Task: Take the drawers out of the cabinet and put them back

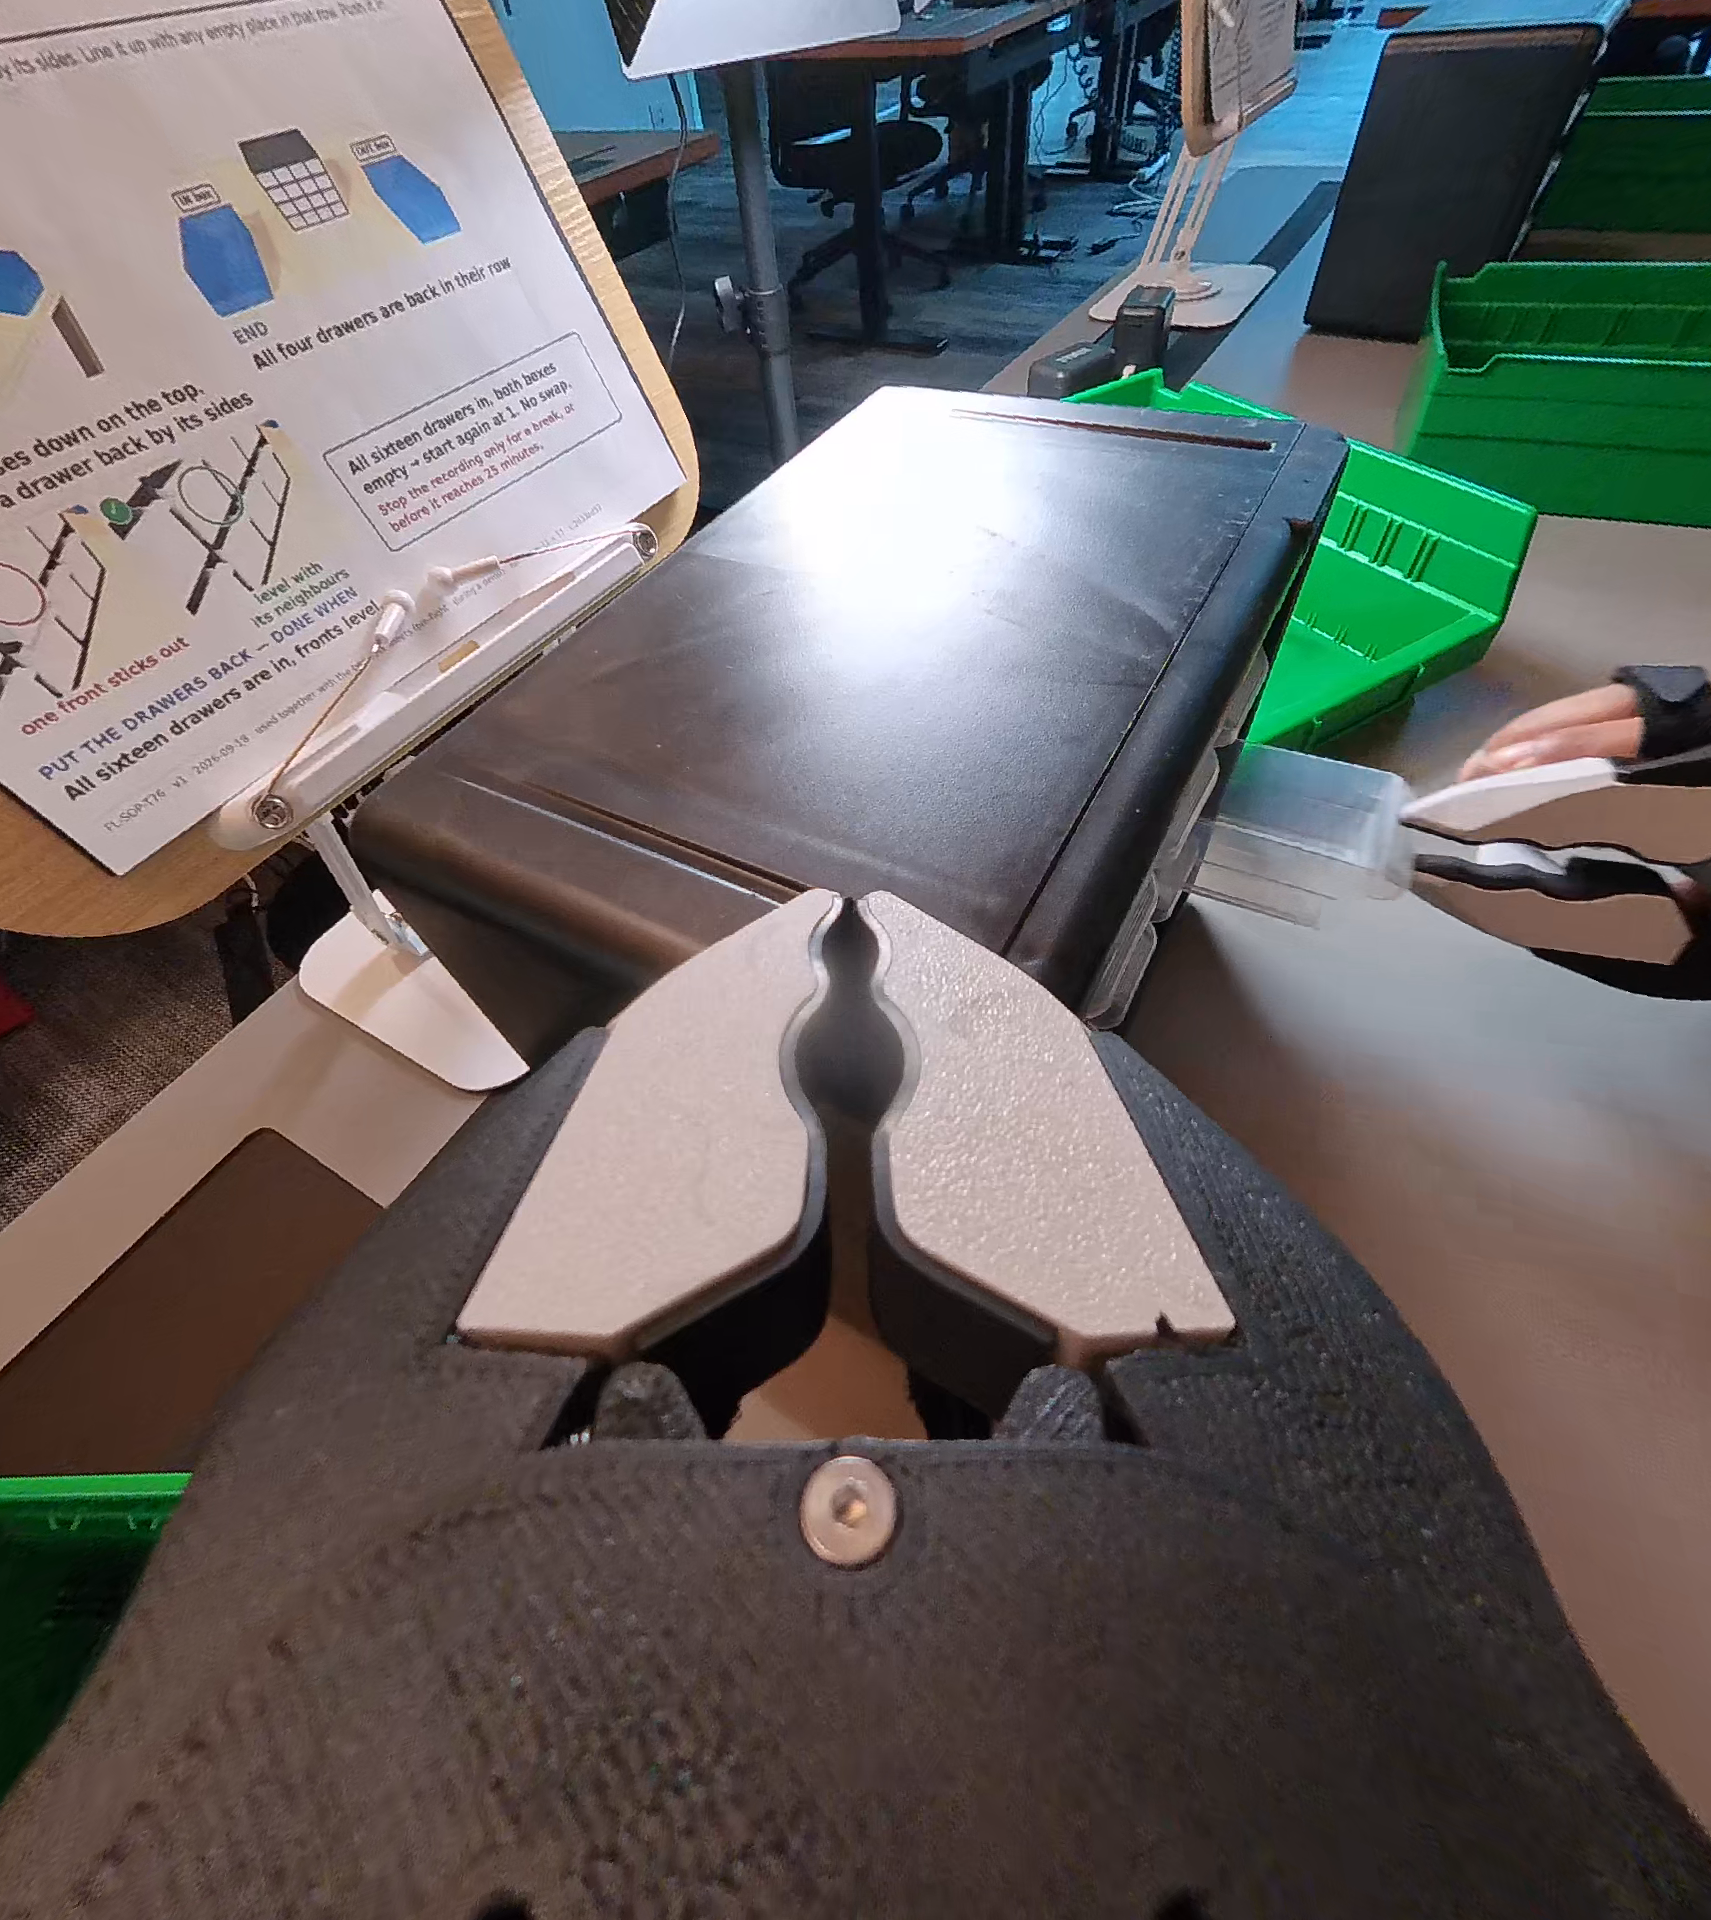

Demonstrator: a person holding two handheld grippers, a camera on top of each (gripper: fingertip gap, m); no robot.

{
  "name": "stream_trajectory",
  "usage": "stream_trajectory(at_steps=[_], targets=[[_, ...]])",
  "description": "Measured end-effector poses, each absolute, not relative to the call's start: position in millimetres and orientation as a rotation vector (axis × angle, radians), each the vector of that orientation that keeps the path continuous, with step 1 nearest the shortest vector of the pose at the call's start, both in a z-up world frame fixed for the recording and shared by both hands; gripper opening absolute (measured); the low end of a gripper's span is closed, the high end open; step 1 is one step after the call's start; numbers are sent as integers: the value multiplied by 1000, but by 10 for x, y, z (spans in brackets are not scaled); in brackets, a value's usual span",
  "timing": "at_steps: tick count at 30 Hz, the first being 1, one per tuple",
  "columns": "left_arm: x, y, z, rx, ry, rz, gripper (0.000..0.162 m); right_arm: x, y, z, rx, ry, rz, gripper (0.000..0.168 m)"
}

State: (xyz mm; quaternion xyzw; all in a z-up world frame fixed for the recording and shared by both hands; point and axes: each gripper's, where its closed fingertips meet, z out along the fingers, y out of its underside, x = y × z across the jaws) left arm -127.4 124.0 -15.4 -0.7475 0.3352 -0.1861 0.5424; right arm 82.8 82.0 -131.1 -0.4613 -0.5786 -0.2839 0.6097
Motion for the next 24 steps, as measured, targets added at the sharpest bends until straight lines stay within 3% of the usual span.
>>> stream_trajectory(at_steps=[1, 4, 13, 15, 17, 24], targets=[[-1275, 1240, -154, -1775, 795, -439, 0, 846, 761, -1305, -1064, -1338, -650, 13], [-1277, 1240, -153, -1775, 793, -432, 0, 881, 674, -1330, -1105, -1349, -635, 15], [-1282, 1240, -154, -1775, 791, -415, 0, 819, 728, -1395, -1141, -1439, -620, 42], [-1281, 1240, -154, -1775, 791, -415, 0, 799, 768, -1397, -1149, -1463, -619, 40], [-1282, 1240, -154, -1774, 791, -416, 0, 786, 749, -1405, -1163, -1512, -589, 21], [-1281, 1238, -156, -1774, 797, -416, 0, 872, 375, -1230, -1222, -1666, -434, 18]])
